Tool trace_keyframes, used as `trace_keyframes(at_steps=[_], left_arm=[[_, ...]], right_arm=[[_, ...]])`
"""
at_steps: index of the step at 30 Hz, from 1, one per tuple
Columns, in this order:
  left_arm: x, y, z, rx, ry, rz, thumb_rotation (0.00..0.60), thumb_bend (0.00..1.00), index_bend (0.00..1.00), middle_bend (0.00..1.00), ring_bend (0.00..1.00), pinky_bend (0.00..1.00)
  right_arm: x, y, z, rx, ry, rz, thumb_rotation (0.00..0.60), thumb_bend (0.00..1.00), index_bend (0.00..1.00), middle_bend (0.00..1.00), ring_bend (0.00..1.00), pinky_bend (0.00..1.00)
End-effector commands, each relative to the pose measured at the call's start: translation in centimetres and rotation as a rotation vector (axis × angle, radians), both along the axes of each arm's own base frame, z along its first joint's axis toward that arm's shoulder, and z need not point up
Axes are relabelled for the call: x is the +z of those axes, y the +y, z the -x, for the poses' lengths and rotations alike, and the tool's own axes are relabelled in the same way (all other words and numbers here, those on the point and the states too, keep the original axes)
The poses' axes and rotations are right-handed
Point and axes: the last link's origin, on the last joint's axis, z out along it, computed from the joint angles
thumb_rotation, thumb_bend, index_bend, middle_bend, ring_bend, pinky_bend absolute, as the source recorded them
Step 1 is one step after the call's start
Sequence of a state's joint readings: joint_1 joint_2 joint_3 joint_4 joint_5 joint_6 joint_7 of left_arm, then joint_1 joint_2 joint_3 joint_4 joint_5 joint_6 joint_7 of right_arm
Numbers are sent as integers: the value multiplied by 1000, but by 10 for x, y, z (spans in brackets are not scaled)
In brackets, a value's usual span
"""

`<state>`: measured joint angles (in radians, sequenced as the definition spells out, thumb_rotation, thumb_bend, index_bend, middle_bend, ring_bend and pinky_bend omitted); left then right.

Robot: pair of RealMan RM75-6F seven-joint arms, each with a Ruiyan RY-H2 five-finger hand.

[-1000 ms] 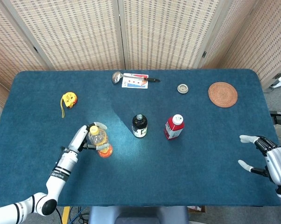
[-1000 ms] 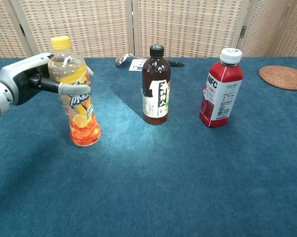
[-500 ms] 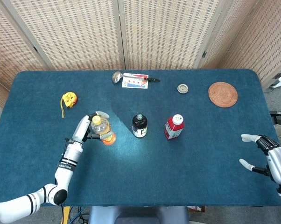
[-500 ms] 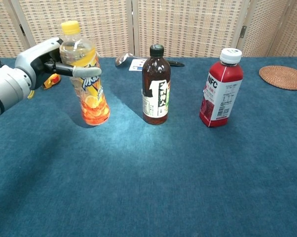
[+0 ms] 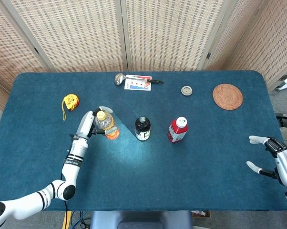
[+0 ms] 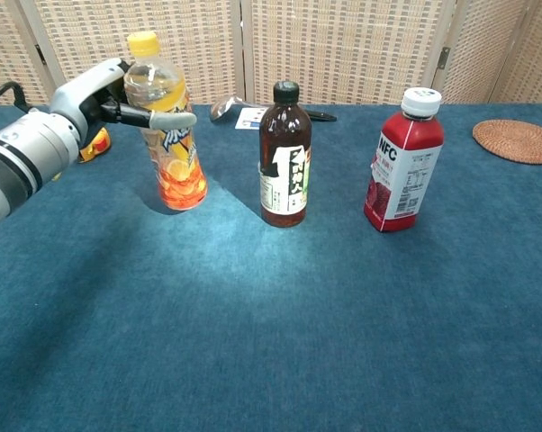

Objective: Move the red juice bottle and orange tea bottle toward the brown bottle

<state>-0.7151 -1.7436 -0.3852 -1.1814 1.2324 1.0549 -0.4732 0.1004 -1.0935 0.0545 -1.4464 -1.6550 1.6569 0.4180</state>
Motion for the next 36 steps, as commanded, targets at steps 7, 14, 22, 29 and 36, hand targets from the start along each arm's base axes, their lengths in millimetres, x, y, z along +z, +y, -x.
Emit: trace_keyframes(at_steps=[7, 14, 22, 29, 36], left_arm=[[-4, 1, 6, 1, 19, 3, 600, 53, 699, 606, 385, 373], [-7, 0, 13, 2, 53, 1, 600, 54, 687, 606, 385, 373], [-11, -1, 14, -17, 55, -18, 600, 54, 679, 606, 385, 373], [-16, 0, 17, -19, 70, -19, 600, 54, 673, 606, 382, 373], [-21, 0, 20, -20, 91, -17, 600, 54, 649, 593, 370, 373]], right_arm=[[0, -1, 0, -3, 0, -3, 600, 118, 316, 392, 325, 499], [0, -1, 1, -4, -2, -2, 600, 118, 317, 392, 325, 499], [0, 0, 1, -5, -3, -1, 600, 117, 316, 392, 325, 499], [2, -1, 1, -6, -6, 1, 600, 118, 316, 392, 325, 499], [4, 0, 1, -5, -11, 6, 600, 118, 317, 392, 325, 499]])
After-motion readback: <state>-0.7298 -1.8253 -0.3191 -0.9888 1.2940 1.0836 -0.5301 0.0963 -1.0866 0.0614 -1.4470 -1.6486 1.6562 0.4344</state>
